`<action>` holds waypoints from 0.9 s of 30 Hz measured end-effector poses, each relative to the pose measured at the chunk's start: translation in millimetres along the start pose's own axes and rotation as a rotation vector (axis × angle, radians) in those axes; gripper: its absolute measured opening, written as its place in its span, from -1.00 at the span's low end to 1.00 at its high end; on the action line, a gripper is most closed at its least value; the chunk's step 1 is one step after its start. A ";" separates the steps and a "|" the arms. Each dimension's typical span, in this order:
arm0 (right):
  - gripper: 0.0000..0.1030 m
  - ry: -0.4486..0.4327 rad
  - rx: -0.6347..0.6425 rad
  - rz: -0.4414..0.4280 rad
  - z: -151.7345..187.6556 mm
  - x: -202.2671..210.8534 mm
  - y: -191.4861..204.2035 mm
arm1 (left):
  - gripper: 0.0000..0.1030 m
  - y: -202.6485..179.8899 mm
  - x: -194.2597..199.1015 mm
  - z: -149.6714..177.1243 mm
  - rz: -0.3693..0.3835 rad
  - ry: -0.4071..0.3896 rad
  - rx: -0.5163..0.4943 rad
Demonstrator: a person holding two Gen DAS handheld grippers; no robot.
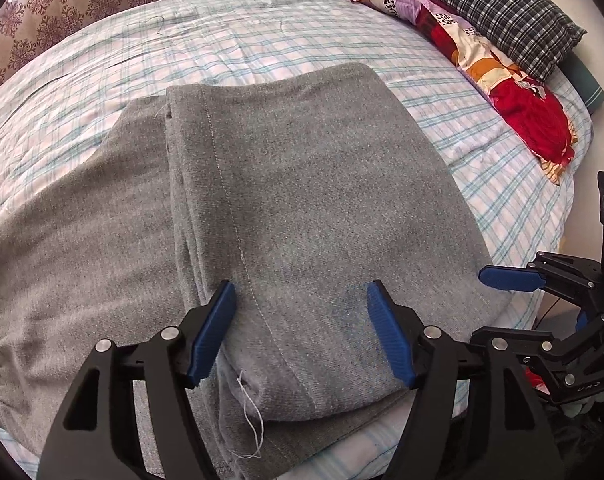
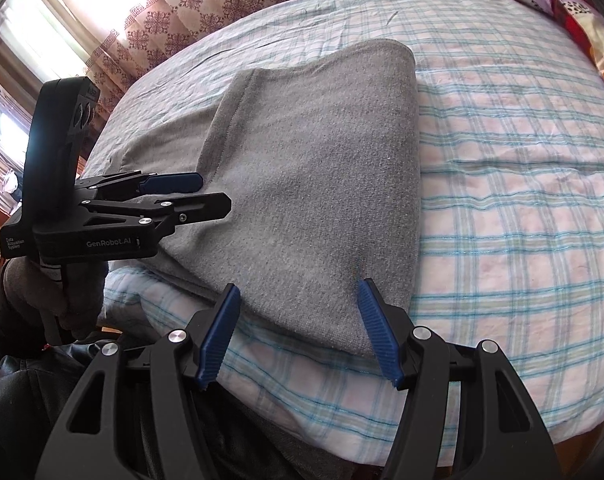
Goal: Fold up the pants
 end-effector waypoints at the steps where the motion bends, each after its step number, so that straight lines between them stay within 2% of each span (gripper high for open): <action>1: 0.19 -0.019 0.007 0.006 -1.2 5.0 1.4 | 0.40 -0.7 1.4 -0.9 -0.002 -0.001 0.006; 5: 0.19 -0.100 -0.048 -0.001 -5.1 27.4 -5.3 | 0.40 -3.0 7.0 -4.0 -0.008 -0.009 0.014; 7: 0.18 -0.118 -0.100 0.034 -5.6 31.5 -16.6 | 0.40 -5.3 9.1 -5.8 -0.009 -0.013 0.010; 10: 0.19 -0.090 -0.181 0.081 -4.0 25.3 -35.8 | 0.40 -9.8 10.3 -11.6 -0.018 -0.019 0.000; 14: 0.19 -0.057 -0.260 0.051 -0.8 16.8 -49.1 | 0.41 -17.0 10.2 -24.9 -0.010 -0.025 -0.006; 16: 0.19 -0.051 -0.265 0.038 -2.4 13.7 -49.7 | 0.51 -21.9 8.3 -33.4 -0.003 -0.024 -0.013; 20: 0.16 -0.036 -0.279 0.013 -5.6 7.1 -50.7 | 0.56 -35.7 4.3 -51.0 0.017 -0.025 -0.036; 27: -0.07 -0.022 -0.267 -0.019 -6.5 4.3 -45.3 | 0.62 -56.6 -7.9 -74.7 0.038 -0.011 -0.056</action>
Point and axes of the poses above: each gripper's, at about its wrist camera, not at the fingertips, and x roughly against the way its jaws point, y to its left, z to its underside, the point moved 5 cm from there along -x, roughly the way its jaws point, and after that the axes turned 5 degrees about -x, right-handed, at the moved point
